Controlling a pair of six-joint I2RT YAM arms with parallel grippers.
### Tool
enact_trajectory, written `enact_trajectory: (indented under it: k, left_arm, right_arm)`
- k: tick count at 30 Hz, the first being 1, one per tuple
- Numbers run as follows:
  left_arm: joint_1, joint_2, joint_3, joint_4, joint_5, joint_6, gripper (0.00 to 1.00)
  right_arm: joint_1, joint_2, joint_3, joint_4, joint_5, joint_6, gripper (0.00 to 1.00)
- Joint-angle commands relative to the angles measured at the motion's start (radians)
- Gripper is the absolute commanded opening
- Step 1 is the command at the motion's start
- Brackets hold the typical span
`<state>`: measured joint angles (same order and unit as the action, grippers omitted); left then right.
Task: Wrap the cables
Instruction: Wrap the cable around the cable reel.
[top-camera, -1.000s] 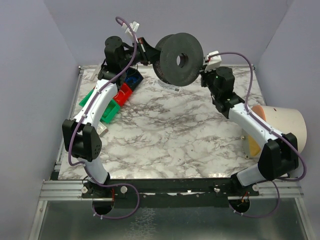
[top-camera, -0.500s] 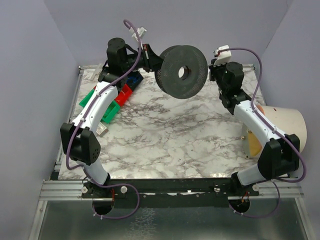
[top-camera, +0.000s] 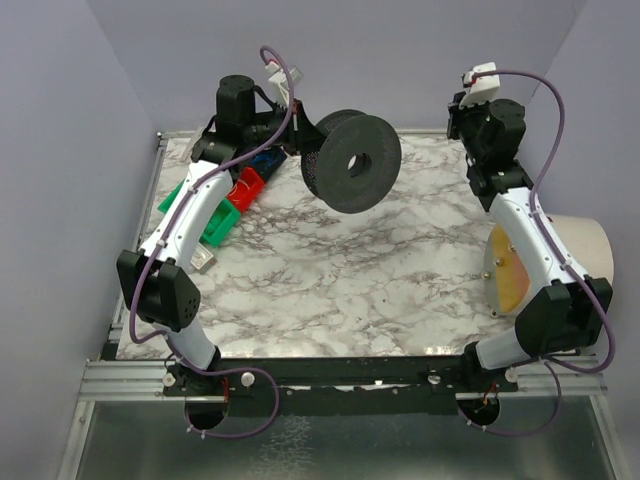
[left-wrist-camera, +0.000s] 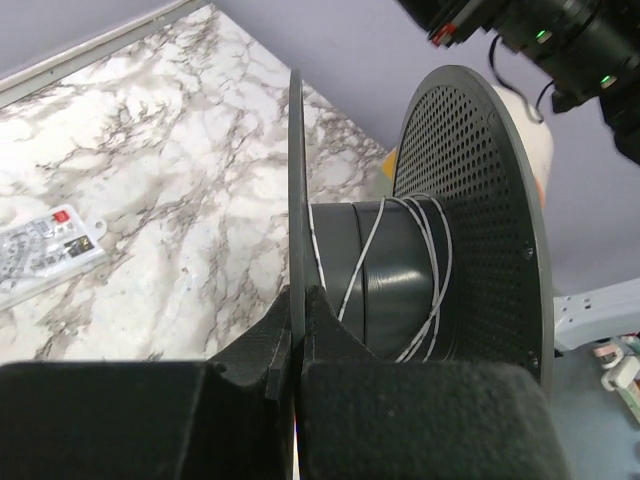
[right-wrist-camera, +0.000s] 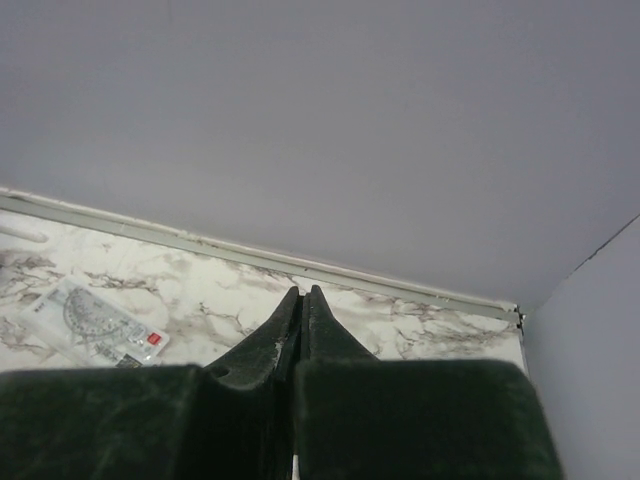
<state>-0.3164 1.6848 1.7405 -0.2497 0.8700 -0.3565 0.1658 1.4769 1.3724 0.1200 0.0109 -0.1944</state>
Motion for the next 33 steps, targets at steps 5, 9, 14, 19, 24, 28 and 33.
enact_trajectory:
  k: [5, 9, 14, 19, 24, 28, 33]
  left_arm:
    - [-0.031, -0.038, 0.079, -0.122, -0.078, 0.17, 0.0]
    - [-0.032, -0.015, 0.167, -0.168, -0.065, 0.202, 0.0]
    - [-0.033, 0.022, 0.276, -0.178, 0.031, 0.166, 0.0]
    - [-0.033, 0.05, 0.391, -0.143, 0.094, 0.108, 0.0]
    - [-0.033, 0.039, 0.357, -0.008, 0.141, -0.031, 0.0]
    - [-0.038, 0.029, 0.307, 0.107, 0.162, -0.13, 0.0]
    - [-0.045, 0.018, 0.276, 0.182, 0.174, -0.199, 0.0]
  right_arm:
    - [-0.029, 0.002, 0.081, -0.157, -0.31, -0.016, 0.0]
    - [-0.045, -0.022, 0.021, -0.173, -0.528, -0.037, 0.0]
    - [-0.094, -0.03, -0.131, -0.085, -0.804, -0.02, 0.22]
    - [-0.12, -0.004, -0.23, -0.002, -1.079, -0.094, 0.48]
    - [-0.091, 0.066, -0.216, -0.094, -1.258, -0.216, 0.62]
    - [-0.016, 0.101, -0.223, -0.147, -1.25, -0.309, 0.67]
    - [0.056, 0.149, -0.277, -0.002, -1.302, -0.269, 0.99]
